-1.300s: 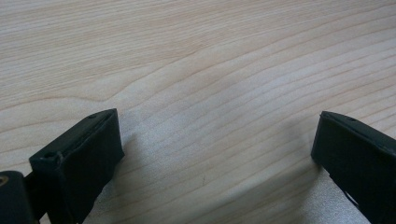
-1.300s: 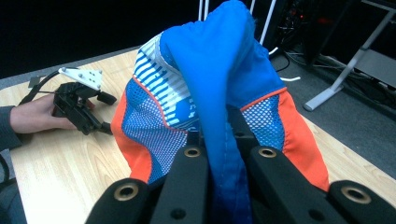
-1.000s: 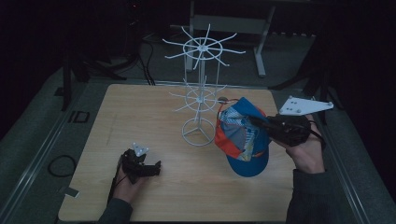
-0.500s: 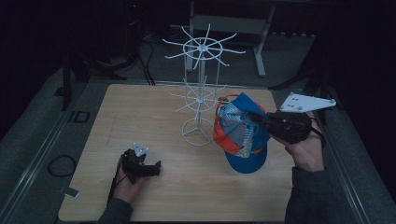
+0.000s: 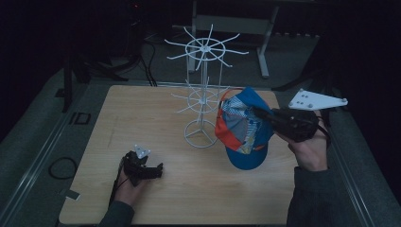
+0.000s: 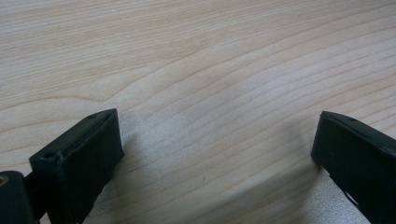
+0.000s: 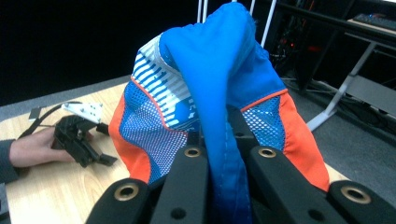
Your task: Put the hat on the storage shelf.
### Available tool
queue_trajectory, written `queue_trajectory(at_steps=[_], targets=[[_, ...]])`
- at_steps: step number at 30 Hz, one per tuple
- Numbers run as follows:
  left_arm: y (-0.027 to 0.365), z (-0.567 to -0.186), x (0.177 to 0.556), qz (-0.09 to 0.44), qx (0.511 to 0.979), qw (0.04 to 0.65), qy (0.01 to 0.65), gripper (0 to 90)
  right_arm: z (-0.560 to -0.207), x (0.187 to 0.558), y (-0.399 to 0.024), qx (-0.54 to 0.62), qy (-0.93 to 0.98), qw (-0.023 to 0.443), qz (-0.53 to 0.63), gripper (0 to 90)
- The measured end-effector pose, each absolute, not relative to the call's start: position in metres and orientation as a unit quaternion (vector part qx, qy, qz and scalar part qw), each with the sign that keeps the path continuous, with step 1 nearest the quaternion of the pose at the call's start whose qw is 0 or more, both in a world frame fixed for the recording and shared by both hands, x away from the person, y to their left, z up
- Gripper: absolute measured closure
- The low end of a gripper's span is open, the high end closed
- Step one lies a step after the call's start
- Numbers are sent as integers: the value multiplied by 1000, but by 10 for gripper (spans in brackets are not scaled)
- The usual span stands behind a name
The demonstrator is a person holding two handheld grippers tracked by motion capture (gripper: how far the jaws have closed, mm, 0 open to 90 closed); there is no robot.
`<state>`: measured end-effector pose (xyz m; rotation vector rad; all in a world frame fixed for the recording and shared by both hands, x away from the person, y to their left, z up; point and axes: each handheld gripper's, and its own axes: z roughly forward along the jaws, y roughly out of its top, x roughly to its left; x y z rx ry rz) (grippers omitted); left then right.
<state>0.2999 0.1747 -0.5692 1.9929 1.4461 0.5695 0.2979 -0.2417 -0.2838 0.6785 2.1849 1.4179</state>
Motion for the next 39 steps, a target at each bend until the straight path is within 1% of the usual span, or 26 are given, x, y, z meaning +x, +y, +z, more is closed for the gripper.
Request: queue_trajectory(at_steps=[7, 16, 39], targets=[[175, -569, 300, 215, 752, 302, 546, 22, -279, 298, -244, 247, 775, 229, 535, 888], [175, -569, 300, 215, 752, 302, 545, 22, -268, 299, -247, 243, 764, 224, 554, 888], [175, -569, 300, 215, 751, 303, 546, 22, -251, 300, -249, 236, 752, 226, 573, 889]])
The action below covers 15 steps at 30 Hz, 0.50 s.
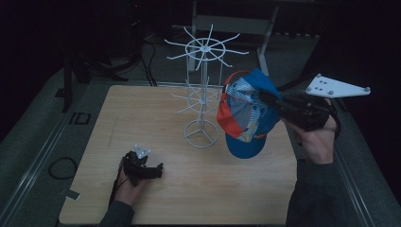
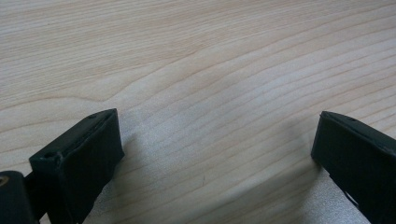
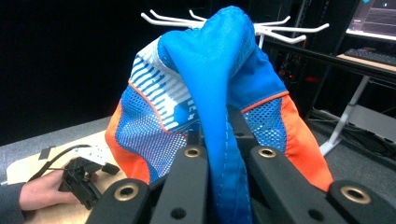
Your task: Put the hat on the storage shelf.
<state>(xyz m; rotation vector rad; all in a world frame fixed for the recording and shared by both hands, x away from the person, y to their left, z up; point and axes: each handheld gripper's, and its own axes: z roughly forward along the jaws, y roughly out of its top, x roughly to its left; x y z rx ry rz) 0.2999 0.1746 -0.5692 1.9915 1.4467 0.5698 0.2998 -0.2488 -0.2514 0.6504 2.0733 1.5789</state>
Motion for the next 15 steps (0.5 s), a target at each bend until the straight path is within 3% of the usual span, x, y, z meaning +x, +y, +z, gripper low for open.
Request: queue_trajectory(at_steps=[15], targets=[[175, -569, 300, 215, 752, 302, 545, 22, -233, 295, -251, 226, 746, 232, 581, 888]])
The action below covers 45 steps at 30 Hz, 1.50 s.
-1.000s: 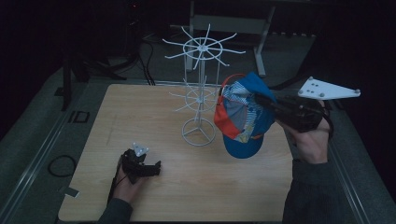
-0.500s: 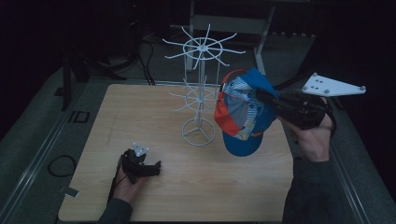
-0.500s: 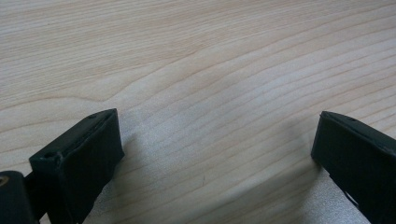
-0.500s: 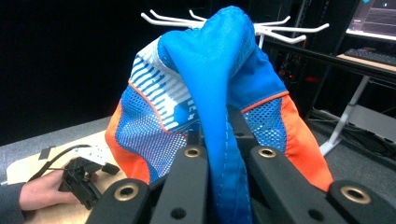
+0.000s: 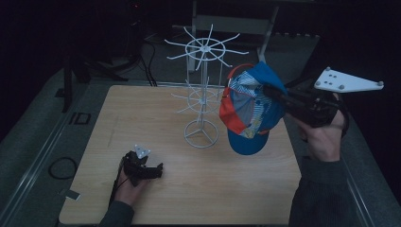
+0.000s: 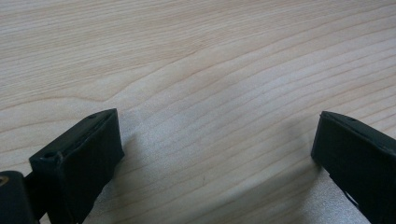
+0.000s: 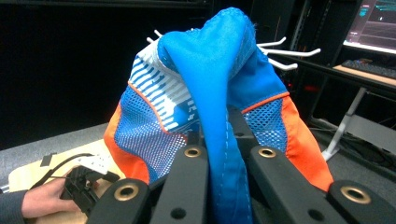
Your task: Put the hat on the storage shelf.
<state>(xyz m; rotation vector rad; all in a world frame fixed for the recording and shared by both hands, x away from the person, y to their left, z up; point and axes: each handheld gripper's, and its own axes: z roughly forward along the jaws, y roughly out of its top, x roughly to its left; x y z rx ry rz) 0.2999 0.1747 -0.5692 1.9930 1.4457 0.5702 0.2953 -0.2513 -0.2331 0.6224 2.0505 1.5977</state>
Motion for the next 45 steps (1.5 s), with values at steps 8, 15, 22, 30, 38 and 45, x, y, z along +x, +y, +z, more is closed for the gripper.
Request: queue_trajectory(at_steps=[8, 15, 22, 30, 38, 45], targets=[[175, -569, 300, 215, 751, 302, 546, 22, -225, 295, -250, 221, 740, 232, 591, 889], [175, -569, 300, 215, 751, 302, 546, 22, -221, 298, -242, 214, 743, 231, 590, 888], [175, -569, 300, 215, 752, 302, 546, 22, -226, 310, -235, 223, 747, 229, 582, 888], [175, -569, 300, 216, 751, 303, 546, 22, -237, 328, -227, 229, 746, 208, 589, 888], [175, -569, 300, 216, 751, 303, 545, 22, -252, 339, -219, 239, 757, 195, 576, 887], [175, -569, 300, 215, 752, 302, 545, 22, -265, 343, -218, 250, 773, 193, 550, 840]])
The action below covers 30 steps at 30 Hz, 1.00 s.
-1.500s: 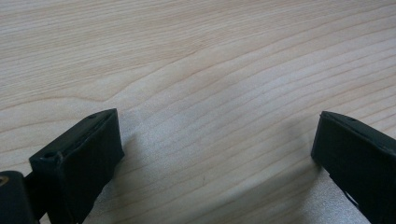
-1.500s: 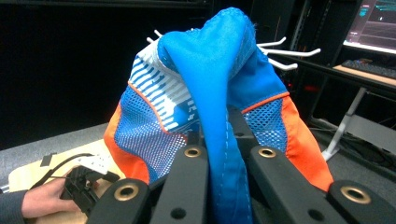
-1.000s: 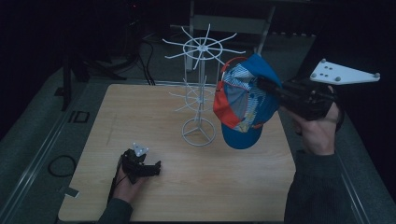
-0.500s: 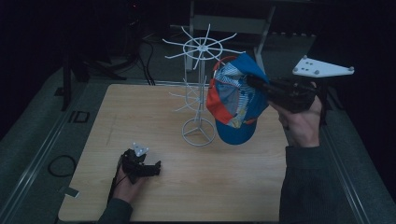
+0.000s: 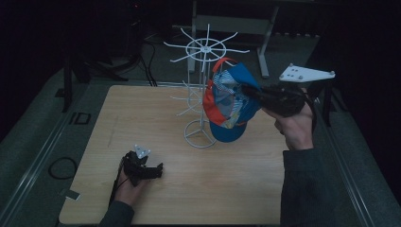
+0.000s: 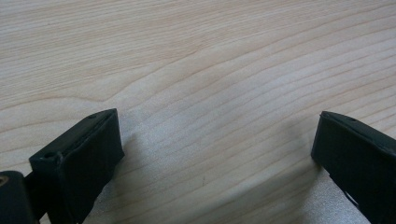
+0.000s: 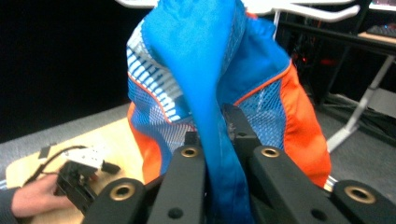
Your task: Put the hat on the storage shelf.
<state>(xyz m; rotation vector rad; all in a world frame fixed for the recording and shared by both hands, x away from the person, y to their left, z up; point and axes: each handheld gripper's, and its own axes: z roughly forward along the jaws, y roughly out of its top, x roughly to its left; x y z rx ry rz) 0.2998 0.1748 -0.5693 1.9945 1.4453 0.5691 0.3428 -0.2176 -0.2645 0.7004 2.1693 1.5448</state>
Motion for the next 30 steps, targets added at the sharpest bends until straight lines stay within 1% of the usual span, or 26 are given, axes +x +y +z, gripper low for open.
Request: queue_trajectory(at_steps=[7, 8, 9, 13, 18, 23, 30], targets=[[175, -569, 300, 214, 752, 302, 545, 22, -270, 342, -216, 248, 780, 195, 540, 660], [175, -569, 300, 214, 752, 302, 545, 22, -270, 342, -216, 248, 780, 195, 540, 660], [175, -569, 300, 214, 752, 302, 545, 22, -272, 341, -216, 248, 782, 194, 538, 591], [175, -569, 300, 213, 753, 301, 545, 22, -277, 340, -217, 258, 787, 209, 521, 462], [175, -569, 300, 214, 753, 301, 545, 22, -286, 338, -218, 265, 793, 225, 501, 392], [175, -569, 300, 214, 753, 301, 545, 22, -297, 337, -221, 277, 797, 223, 487, 342], [175, -569, 300, 213, 753, 301, 545, 22, -314, 334, -220, 286, 810, 213, 466, 301]])
